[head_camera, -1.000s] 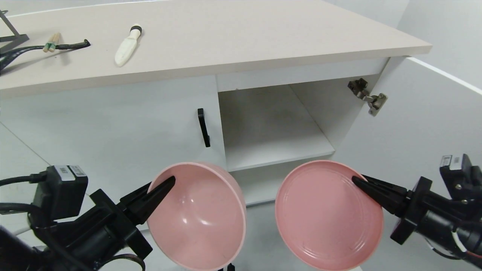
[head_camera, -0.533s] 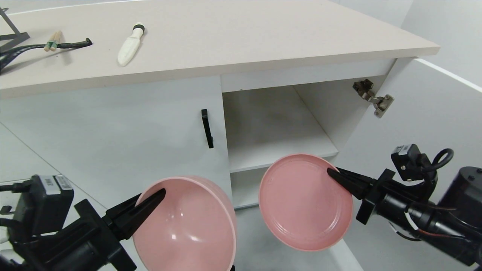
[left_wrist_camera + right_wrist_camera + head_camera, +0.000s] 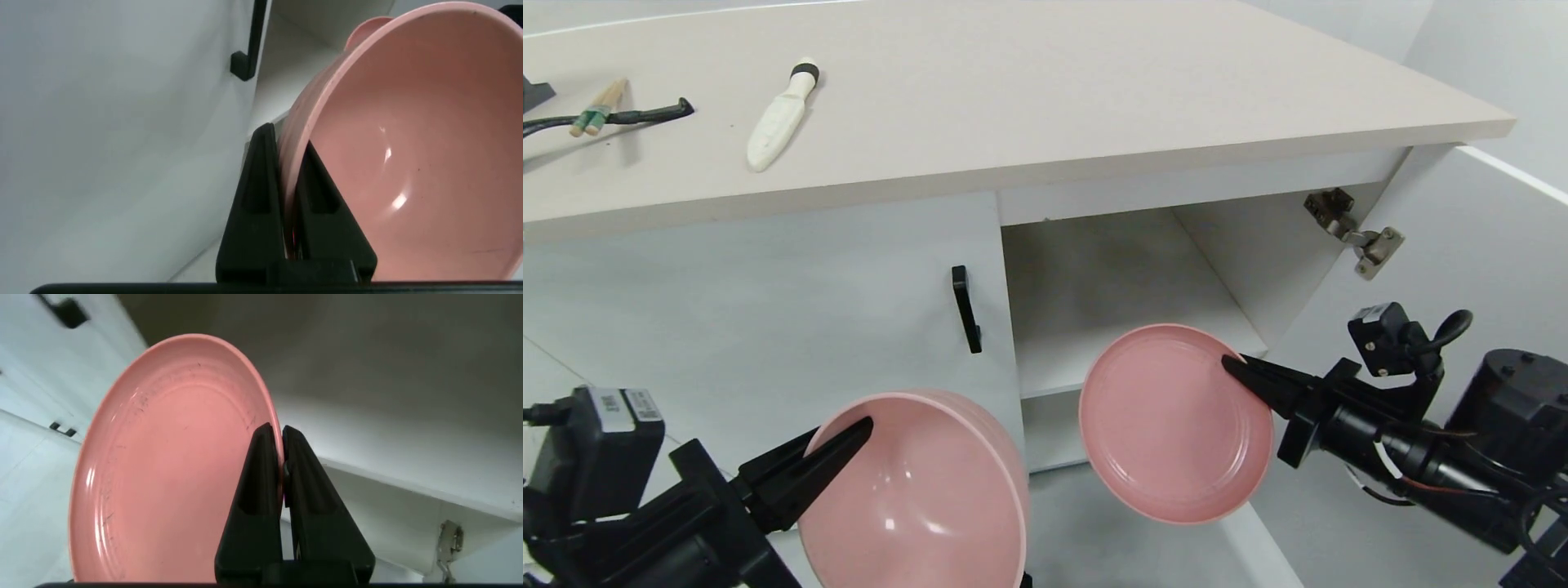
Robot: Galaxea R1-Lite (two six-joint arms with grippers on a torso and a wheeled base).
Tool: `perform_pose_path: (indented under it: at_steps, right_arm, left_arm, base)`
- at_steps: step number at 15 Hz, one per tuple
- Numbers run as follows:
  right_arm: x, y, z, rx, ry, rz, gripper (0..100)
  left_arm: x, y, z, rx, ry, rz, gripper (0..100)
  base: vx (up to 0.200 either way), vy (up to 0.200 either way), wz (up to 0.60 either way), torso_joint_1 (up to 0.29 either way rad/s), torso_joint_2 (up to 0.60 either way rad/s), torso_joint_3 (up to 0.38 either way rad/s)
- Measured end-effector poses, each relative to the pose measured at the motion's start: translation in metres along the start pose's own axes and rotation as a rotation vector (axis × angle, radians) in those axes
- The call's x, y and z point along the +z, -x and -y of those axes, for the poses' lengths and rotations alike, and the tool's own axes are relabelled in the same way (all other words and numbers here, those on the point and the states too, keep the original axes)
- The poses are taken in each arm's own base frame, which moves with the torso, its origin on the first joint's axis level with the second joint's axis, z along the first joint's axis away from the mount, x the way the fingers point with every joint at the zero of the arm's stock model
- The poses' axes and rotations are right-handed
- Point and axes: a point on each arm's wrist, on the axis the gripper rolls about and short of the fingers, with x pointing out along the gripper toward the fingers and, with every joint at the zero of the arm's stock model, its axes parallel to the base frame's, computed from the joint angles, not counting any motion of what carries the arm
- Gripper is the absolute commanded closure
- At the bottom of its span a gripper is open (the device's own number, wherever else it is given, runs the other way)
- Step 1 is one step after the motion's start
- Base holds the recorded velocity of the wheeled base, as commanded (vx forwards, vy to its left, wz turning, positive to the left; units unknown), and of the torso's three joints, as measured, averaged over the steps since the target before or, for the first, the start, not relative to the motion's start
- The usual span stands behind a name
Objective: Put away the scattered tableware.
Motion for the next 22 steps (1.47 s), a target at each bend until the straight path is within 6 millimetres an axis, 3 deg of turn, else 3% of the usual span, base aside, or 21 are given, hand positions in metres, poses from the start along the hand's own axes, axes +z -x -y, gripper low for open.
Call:
perform_pose_path:
  at_steps: [8, 11, 17, 22]
  right_arm:
    - [-0.007, -0.007, 0.000, 0.010, -0.013, -0.025, 100]
    - [-0.012, -0.019, 0.003, 0.011, -0.021, -0.036, 100]
    - [-0.031, -0.064, 0.016, 0.011, -0.027, -0.047, 100]
    - [-0.039, -0.078, 0.020, 0.006, -0.122, -0.048, 100]
  left_arm:
    - [0.001, 0.002, -0.002, 0.012, 0.001, 0.002, 100]
    - [-0.003, 0.006, -0.007, 0.051, -0.002, -0.047, 100]
    - [0.005, 0.022, -0.017, 0.138, 0.002, 0.009, 100]
    - [0.005, 0.027, -0.020, 0.163, 0.000, -0.003, 100]
  base:
    - [0.000, 0.000, 0.00, 0.000, 0.00, 0.000]
    - [0.000, 0.000, 0.00, 0.000, 0.00, 0.000]
    - [0.000, 0.000, 0.00, 0.000, 0.00, 0.000]
    - [0.000, 0.000, 0.00, 0.000, 0.00, 0.000]
